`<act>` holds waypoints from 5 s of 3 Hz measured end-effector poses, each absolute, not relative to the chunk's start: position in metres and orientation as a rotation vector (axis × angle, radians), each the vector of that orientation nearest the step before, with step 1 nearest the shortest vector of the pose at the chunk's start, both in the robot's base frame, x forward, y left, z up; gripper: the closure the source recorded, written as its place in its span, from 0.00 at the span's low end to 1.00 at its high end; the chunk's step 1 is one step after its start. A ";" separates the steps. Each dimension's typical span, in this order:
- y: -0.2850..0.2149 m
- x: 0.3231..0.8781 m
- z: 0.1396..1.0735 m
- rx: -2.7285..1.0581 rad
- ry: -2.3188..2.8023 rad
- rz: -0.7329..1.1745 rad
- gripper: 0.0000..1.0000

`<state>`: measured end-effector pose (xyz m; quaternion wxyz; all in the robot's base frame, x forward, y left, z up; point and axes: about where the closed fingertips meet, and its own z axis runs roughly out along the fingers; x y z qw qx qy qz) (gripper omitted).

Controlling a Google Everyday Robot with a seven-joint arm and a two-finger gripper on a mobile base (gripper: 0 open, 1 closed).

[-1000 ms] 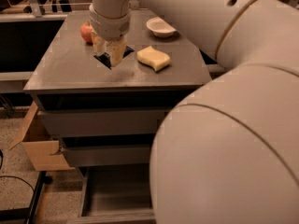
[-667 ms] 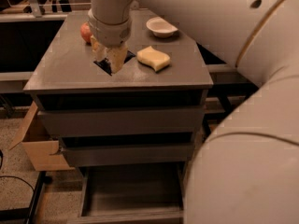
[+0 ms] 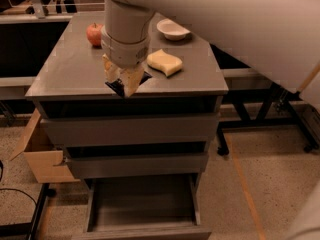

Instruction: Place rxbar blueberry into bottom drawer

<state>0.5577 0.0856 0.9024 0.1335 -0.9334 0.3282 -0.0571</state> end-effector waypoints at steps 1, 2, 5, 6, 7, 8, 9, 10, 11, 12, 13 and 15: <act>0.080 0.539 0.891 -2.686 0.986 -0.130 1.00; 0.071 0.521 0.874 -2.651 1.043 -0.080 1.00; 0.048 0.515 0.769 -2.505 1.226 0.149 1.00; 0.048 0.515 0.769 -2.505 1.227 0.149 1.00; 0.044 0.516 0.758 -2.497 1.253 0.169 1.00; 0.036 0.514 0.723 -2.472 1.271 0.232 1.00; 0.033 0.516 0.677 -2.431 1.258 0.300 1.00; 0.032 0.517 0.625 -2.380 1.237 0.378 1.00; 0.031 0.512 0.549 -2.296 1.218 0.463 1.00; 0.031 0.512 0.549 -2.295 1.219 0.464 1.00; 0.023 0.514 0.526 -2.246 1.243 0.512 1.00; 0.002 0.525 0.445 -2.077 1.300 0.560 1.00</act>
Offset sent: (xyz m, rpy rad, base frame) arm -0.0580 -0.0268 -0.0514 0.0839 0.0988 -0.1149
